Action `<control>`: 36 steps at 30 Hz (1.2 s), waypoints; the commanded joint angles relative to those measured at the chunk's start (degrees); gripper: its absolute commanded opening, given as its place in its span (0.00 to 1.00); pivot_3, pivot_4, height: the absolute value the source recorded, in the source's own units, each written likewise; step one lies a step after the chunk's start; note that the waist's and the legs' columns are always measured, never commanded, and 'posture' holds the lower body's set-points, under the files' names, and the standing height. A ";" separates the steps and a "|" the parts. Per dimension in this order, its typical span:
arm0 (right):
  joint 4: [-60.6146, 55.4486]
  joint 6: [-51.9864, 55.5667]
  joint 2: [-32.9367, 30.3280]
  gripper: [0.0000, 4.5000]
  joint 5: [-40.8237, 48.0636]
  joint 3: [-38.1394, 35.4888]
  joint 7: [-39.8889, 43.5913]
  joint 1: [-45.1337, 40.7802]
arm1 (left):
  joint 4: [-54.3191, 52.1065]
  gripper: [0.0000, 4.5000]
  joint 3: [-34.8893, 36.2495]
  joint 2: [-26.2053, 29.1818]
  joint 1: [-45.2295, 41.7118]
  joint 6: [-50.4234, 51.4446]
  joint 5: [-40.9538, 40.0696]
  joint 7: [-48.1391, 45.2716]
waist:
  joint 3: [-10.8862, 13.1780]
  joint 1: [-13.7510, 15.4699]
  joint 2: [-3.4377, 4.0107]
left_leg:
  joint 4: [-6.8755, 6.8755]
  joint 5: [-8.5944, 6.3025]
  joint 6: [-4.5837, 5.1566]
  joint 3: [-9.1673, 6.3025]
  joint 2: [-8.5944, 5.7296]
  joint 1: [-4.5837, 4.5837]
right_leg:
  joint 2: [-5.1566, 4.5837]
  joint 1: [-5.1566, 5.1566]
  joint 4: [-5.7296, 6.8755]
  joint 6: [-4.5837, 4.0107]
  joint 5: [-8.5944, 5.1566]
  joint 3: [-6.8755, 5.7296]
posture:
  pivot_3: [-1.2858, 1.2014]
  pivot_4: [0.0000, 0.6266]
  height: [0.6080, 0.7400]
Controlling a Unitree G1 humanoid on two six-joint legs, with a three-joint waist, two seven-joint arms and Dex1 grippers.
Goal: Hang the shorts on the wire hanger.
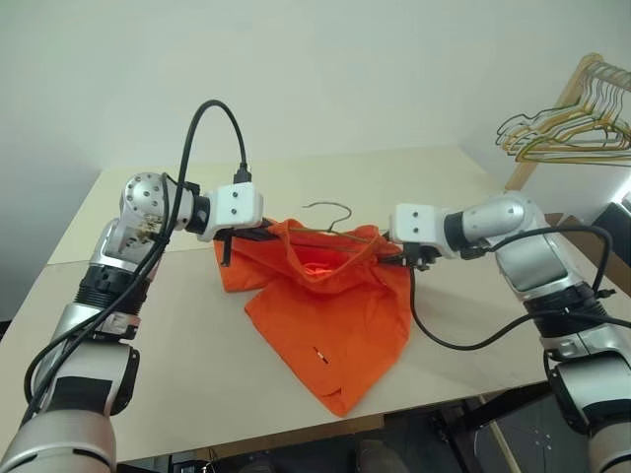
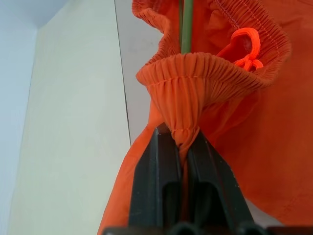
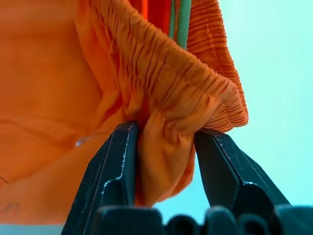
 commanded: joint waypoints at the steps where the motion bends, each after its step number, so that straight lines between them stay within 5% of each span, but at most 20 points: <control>1: -3.81 5.38 -0.73 0.49 2.99 -4.02 0.33 -1.87 | -2.29 0.00 1.93 -0.19 -1.88 -0.05 -2.07 0.49 | 0.00 0.10 0.00 | 0.00 0.00 0.00 0.00 0.00 0.00 | 0.00 0.00 0.00 0.00 0.00 -0.01 | 0.49 0.00 1.00; 20: -9.95 20.61 -5.62 0.49 12.17 -6.96 5.08 -5.19 | -0.87 0.00 4.35 -1.56 -3.56 -1.95 -5.53 1.22 | 0.00 -0.47 0.01 | -0.01 -0.01 0.01 0.01 -0.01 0.00 | -0.01 0.00 -0.01 0.00 0.00 0.02 | 0.48 0.00 1.00; 28: -7.79 19.18 -6.30 0.00 11.01 -5.33 5.30 -5.21 | -1.19 0.00 4.68 -1.19 -2.36 -2.49 -6.46 0.26 | 0.00 -0.71 0.01 | -0.01 -0.01 0.01 0.00 -0.01 0.00 | -0.01 -0.01 -0.01 0.00 0.00 0.02 | 0.49 0.00 1.00; 33: -7.49 18.29 -6.09 0.00 10.77 -5.12 4.70 -4.77 | -0.28 0.00 5.47 -1.15 -1.97 -1.82 -7.20 0.64 | 0.00 -0.84 0.01 | 0.00 -0.01 0.01 0.00 0.00 0.00 | -0.01 0.00 0.00 0.00 0.00 0.02 | 0.49 0.00 1.00; 36: -7.66 18.43 -6.01 0.00 11.38 -5.76 4.19 -4.33 | 2.73 0.18 6.55 -0.79 -1.49 -3.38 -7.83 0.54 | 0.00 -0.92 0.01 | 0.00 -0.01 0.01 0.00 0.00 0.00 | -0.01 0.00 0.00 0.00 0.00 0.02 | 0.49 0.00 1.00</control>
